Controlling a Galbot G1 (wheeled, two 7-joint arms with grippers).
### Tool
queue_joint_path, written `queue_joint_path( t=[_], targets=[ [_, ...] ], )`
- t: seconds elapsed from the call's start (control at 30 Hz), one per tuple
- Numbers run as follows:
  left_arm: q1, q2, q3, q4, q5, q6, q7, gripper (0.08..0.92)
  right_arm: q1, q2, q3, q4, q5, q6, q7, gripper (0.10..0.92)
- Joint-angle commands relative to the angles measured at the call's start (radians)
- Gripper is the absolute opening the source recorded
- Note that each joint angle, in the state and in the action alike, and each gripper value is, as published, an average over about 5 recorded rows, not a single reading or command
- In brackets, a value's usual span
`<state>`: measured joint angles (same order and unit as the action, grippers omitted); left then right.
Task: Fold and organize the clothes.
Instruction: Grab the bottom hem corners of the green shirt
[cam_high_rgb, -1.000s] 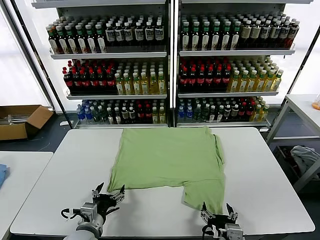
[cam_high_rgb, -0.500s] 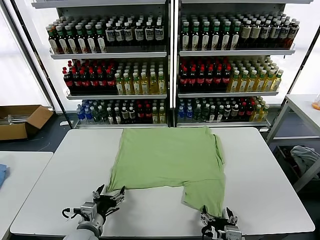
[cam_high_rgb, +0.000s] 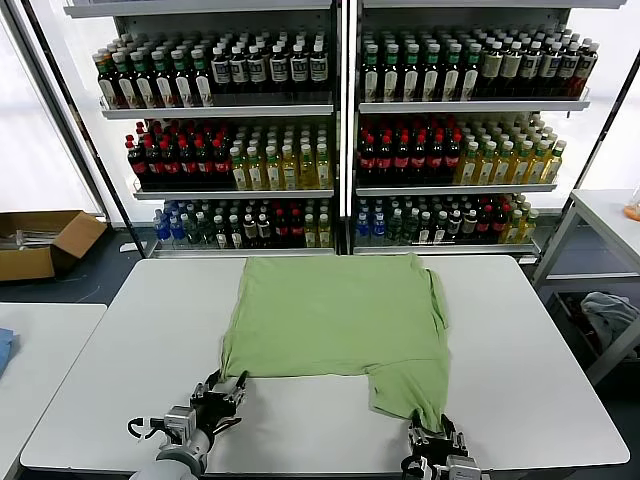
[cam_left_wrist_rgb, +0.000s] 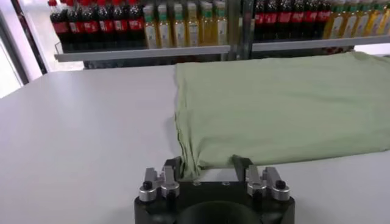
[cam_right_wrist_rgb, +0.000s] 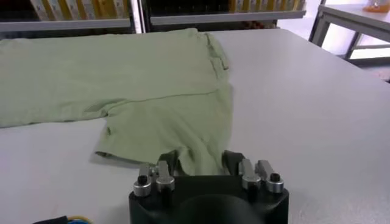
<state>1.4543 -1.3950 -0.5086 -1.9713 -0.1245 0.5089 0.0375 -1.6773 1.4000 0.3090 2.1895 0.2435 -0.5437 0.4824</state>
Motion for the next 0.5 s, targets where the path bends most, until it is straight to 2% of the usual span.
queue_joint_path(
  t=[0.03,0.27,0.4,0.5],
  targets=[
    [0.001,-0.001,0.000,0.001,0.002,0.004,0.000,0.403,0.001,0.000,0.000,-0.009,0.005,0.000,0.001,0.317],
    [-0.003,-0.006,0.006,0.007,0.009,0.000,0.007,0.203,0.014,-0.005,0.016,-0.004,0.008,0.000,-0.007,0.130],
    [-0.005,-0.008,0.008,0.012,0.011,-0.006,0.012,0.105,0.023,-0.005,0.023,0.005,0.008,0.000,-0.016,0.106],
    [-0.009,-0.009,0.008,0.015,0.011,-0.010,0.013,0.085,0.031,-0.005,0.028,0.012,0.003,0.006,-0.032,0.106]
  ],
)
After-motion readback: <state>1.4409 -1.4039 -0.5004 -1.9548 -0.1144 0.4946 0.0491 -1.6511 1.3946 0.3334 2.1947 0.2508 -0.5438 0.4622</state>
